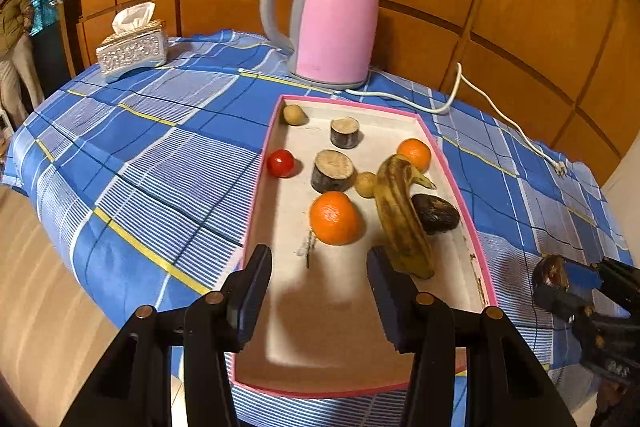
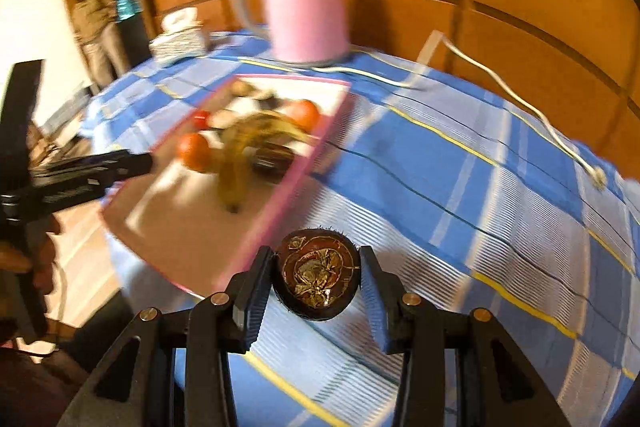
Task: Organize fruits
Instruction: 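Lower the dark brown fruit into the tray and open the right gripper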
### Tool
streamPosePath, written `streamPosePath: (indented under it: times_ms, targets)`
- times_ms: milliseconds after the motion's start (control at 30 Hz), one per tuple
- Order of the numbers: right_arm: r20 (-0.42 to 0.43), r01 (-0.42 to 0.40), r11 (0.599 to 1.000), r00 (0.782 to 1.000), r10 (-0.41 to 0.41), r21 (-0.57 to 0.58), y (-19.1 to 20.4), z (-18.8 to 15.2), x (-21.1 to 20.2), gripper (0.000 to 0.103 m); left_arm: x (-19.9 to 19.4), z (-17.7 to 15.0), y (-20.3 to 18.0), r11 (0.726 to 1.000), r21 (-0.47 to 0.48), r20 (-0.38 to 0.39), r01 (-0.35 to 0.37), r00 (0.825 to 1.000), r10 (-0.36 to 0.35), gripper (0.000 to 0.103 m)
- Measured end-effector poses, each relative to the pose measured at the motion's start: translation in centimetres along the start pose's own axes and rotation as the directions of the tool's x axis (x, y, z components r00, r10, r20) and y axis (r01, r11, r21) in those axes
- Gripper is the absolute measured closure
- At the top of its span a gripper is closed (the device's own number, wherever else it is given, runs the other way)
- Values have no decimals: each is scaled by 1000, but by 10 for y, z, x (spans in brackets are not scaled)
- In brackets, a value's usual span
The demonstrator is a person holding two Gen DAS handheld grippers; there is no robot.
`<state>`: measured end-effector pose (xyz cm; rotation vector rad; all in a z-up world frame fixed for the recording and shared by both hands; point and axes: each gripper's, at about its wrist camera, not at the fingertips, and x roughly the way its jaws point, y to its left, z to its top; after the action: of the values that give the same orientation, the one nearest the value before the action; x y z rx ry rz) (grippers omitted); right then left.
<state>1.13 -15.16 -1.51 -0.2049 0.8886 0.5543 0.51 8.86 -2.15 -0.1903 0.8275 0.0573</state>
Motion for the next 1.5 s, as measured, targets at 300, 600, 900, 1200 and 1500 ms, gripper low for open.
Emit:
streamPosePath:
  times_ms: [300, 600, 900, 1200, 1500]
  targets:
    - [-85, -126, 962, 991, 108, -241, 68, 23, 27, 60, -1, 4, 7, 1000, -14, 9, -12, 1000, 13, 53]
    - [-203, -201, 944, 968, 150, -261, 87, 26, 76, 60, -2, 6, 9, 1000, -7, 17, -22, 1000, 22, 53]
    - [-190, -185, 962, 971, 148, -199, 82, 32, 97, 59, 0, 6, 10, 1000, -16, 12, -14, 1000, 15, 53]
    - [-172, -187, 962, 973, 153, -199, 80, 23, 86, 57, 1, 5, 8, 1000, -15, 9, -12, 1000, 12, 53]
    - [-129, -145, 972, 984, 123, -185, 82, 32, 98, 60, -4, 4, 15, 999, -33, 19, -27, 999, 28, 50]
